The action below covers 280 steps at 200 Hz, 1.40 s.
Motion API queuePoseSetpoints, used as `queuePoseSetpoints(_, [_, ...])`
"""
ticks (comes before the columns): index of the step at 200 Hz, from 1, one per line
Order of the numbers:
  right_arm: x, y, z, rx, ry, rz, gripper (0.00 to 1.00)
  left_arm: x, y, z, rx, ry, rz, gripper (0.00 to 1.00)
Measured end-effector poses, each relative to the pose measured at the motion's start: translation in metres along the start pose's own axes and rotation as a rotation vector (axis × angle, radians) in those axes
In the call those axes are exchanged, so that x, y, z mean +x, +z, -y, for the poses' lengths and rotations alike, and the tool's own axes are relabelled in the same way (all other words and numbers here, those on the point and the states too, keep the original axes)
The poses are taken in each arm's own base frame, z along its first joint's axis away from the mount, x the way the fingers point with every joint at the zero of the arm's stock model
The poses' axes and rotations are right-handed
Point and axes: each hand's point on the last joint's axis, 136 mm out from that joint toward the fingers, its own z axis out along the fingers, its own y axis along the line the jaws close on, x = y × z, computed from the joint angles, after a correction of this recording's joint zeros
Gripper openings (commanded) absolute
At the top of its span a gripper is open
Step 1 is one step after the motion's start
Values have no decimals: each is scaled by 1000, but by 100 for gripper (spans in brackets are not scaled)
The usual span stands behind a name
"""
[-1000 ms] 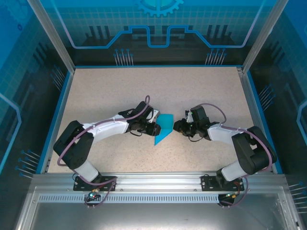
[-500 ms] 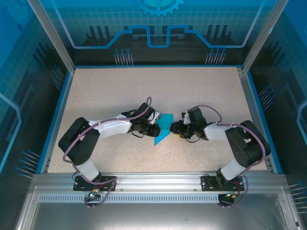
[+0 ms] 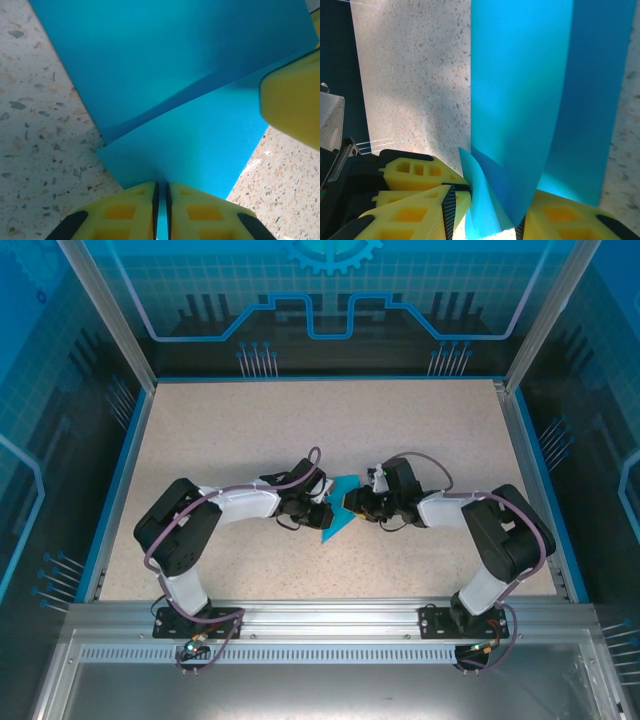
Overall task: Fold a paper plane with a square sheet of paper (pick it up from the middle)
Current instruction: Fourth fold the wing at the center of the table.
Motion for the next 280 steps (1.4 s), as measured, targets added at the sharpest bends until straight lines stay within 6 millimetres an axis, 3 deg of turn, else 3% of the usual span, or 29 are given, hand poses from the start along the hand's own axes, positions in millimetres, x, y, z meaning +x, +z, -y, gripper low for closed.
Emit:
queuePoseSetpoints(42, [2,5,-2,10,-30,-23,27,-3,-2,0,-4,-2,16,29])
queuePoseSetpoints(95, [7,8,-3,20,-35,-37,20,-5,-29,10,22,0,95,42])
queuePoseSetpoints(194, [12,14,1,36,64,9,12,9,-36,18,-25,34,129,49])
queuePoseSetpoints(280, [14,16,-17,14,97,51,8,14,-32,27,-52,77,135,51])
